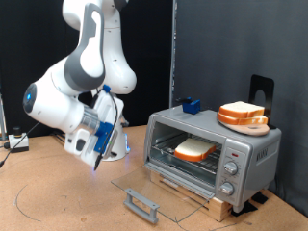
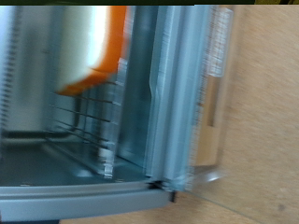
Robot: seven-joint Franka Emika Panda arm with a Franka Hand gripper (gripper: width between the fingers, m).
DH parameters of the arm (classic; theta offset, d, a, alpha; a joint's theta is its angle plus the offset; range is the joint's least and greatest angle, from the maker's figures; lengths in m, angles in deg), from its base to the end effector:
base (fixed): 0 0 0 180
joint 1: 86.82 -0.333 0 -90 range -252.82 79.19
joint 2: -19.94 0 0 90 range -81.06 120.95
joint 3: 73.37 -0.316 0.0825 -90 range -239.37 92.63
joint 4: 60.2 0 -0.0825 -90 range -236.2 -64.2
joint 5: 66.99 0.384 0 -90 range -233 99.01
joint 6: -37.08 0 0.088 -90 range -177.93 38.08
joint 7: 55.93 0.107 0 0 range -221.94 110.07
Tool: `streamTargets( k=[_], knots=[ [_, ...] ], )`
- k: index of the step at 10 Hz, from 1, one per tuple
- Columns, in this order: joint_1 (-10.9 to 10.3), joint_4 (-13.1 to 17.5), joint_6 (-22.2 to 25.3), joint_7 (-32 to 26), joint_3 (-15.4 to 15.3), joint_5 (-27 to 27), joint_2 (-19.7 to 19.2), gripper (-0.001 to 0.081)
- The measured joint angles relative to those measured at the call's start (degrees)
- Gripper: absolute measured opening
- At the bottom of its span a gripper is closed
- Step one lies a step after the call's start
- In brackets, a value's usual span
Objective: Make a piece of toast with the oven
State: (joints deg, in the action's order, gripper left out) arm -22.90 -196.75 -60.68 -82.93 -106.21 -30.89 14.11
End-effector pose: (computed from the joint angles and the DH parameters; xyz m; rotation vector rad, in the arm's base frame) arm 0.3872 -0.1655 0.2681 -2.1673 0.4374 0.4237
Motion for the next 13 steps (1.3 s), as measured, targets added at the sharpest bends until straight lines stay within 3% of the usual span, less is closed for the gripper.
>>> streamTargets(
  k=[4, 7, 10, 13],
  knots=[
    [-0.2, -0.3, -10.9, 0.3, 0.2, -4.6, -8.9, 0.0807],
    [-1.2, 0.1, -17.2, 3.8, 1.6, -8.8, -15.3, 0.0807],
    [-2.4, 0.2, -19.0, 5.1, 2.3, -10.5, -19.7, 0.0807],
    [-4.0, -1.6, -20.0, 5.2, 2.1, -10.6, -21.4, 0.0807]
  ],
)
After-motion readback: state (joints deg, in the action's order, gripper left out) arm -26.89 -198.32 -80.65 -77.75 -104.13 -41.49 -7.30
